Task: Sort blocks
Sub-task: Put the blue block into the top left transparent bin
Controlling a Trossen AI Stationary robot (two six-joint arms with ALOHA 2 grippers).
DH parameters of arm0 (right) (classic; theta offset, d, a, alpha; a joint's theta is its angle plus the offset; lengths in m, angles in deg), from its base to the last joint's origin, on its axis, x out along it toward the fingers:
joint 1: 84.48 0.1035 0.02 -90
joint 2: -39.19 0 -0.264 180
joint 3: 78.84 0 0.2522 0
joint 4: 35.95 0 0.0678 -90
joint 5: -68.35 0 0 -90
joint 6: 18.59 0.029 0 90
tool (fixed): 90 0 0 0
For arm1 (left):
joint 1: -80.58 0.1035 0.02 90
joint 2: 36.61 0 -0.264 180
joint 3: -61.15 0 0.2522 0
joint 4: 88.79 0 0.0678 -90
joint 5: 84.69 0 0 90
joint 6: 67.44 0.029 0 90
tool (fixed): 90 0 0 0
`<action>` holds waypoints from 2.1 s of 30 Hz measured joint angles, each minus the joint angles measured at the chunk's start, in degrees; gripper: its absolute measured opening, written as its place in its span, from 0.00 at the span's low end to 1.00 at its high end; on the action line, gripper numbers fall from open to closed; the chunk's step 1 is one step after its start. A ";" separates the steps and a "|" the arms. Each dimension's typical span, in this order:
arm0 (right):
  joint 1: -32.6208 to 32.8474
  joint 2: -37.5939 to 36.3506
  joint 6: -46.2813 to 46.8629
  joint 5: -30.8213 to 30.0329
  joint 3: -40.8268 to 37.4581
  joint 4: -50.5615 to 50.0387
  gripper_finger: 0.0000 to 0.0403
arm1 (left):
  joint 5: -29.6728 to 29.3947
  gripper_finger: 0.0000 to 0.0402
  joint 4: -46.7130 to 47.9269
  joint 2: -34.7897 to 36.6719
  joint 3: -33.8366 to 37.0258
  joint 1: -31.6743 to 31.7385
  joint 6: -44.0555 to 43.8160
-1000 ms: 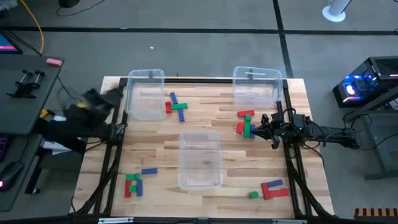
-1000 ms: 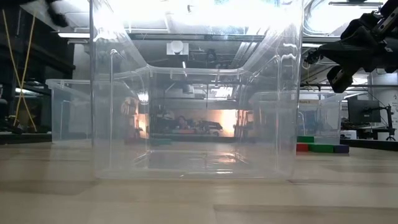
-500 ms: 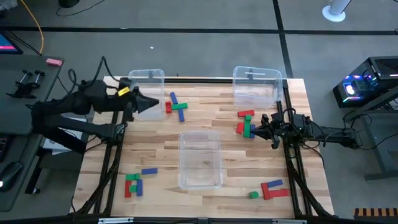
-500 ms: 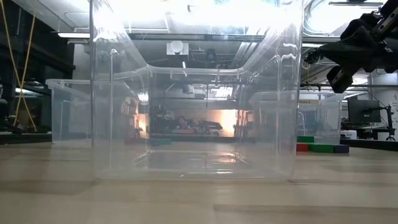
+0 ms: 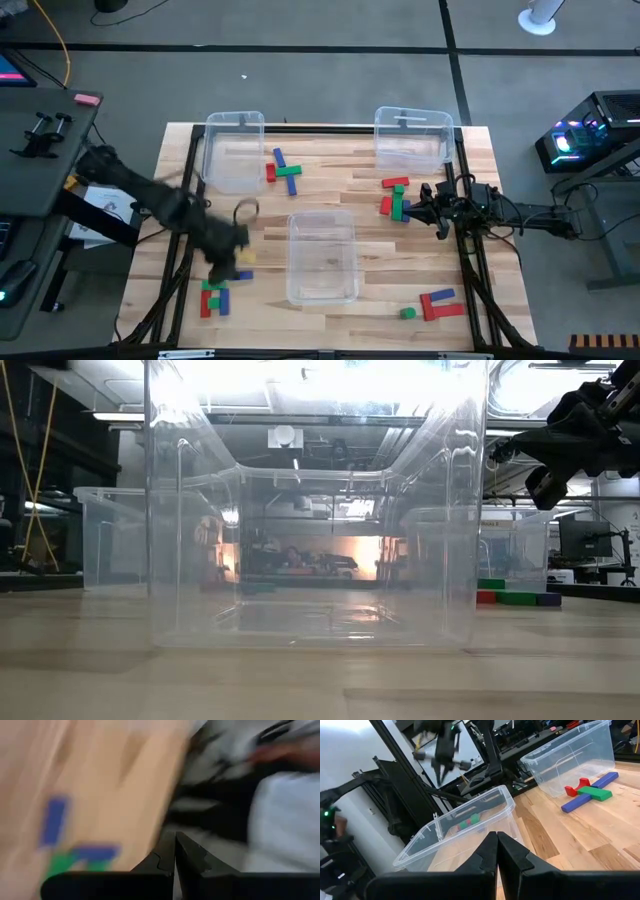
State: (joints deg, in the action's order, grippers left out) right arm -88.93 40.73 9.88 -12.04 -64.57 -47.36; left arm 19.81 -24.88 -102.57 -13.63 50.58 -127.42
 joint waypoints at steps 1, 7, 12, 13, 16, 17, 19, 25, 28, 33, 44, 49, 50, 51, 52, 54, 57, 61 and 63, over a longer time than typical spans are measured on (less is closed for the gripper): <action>0.00 0.10 -0.02 -0.02 0.02 0.00 0.00 | -2.32 0.00 2.55 -1.80 0.02 -2.63 -0.31; 0.00 0.24 -0.01 -0.01 0.02 0.00 0.00 | -13.39 0.11 6.64 -12.27 0.02 -9.74 7.49; 0.00 0.28 -0.01 0.00 0.01 0.00 0.00 | -14.92 0.31 7.04 -21.86 0.04 -8.56 16.52; 0.00 0.28 -0.02 -0.01 0.02 0.00 0.00 | -15.05 0.35 7.01 -23.79 0.06 -8.40 17.72; 0.00 0.28 -0.02 -0.02 0.02 0.00 0.00 | -15.48 0.47 7.00 -27.98 0.07 -7.42 19.41; 0.00 0.28 -0.02 0.00 0.02 0.00 0.00 | -15.86 0.50 6.99 -29.06 0.07 -7.28 19.44; 0.00 0.28 -0.02 0.00 0.02 0.00 0.00 | -17.05 0.55 6.87 -30.48 0.09 -7.32 19.21; 0.00 0.28 -0.02 0.00 0.01 0.00 0.00 | -21.69 0.61 3.83 -29.62 3.30 -9.30 14.33; 0.00 0.28 -0.02 -0.02 0.00 0.00 0.00 | -19.49 0.61 -0.86 -27.39 8.22 -10.00 10.98; 0.00 0.28 -0.01 0.00 0.02 0.00 0.00 | -20.74 0.61 -7.41 -22.52 14.77 -10.26 7.66; 0.00 0.28 -0.02 -0.01 0.02 0.00 0.00 | -19.59 0.54 -16.46 -20.76 22.78 -10.07 12.36; 0.00 0.28 -0.02 -0.01 0.02 -0.01 0.00 | -19.64 0.15 -14.72 -20.41 22.60 -8.84 10.75; 0.00 0.28 -0.01 -0.01 0.02 0.00 0.00 | -19.29 0.11 -14.21 -20.09 22.22 -8.30 9.96; 0.00 0.28 -0.02 0.00 0.00 0.00 0.00 | -18.75 0.11 -13.75 -19.45 21.66 -7.64 9.14; 0.00 0.28 -0.02 -0.02 0.00 0.00 0.00 | -18.70 0.11 -12.41 -18.74 21.12 -6.97 8.78; 0.00 0.28 0.00 -0.02 0.00 0.00 0.00 | -19.27 0.11 -7.49 -15.95 19.30 -5.28 9.40; 0.00 0.28 -0.01 -0.01 0.01 0.00 0.00 | -23.07 0.11 -0.81 -8.42 12.92 -2.19 12.70; 0.00 0.35 -0.02 -0.02 0.02 0.00 0.00 | -41.16 0.11 9.01 2.07 2.98 4.60 14.65; 0.00 0.33 -0.02 -0.01 0.01 0.00 0.00 | -49.20 0.11 13.02 6.10 -0.44 11.21 17.06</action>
State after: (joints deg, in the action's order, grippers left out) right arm -88.93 41.06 9.86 -12.05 -64.56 -47.36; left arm -29.39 -11.86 -96.47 -14.07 61.79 -110.36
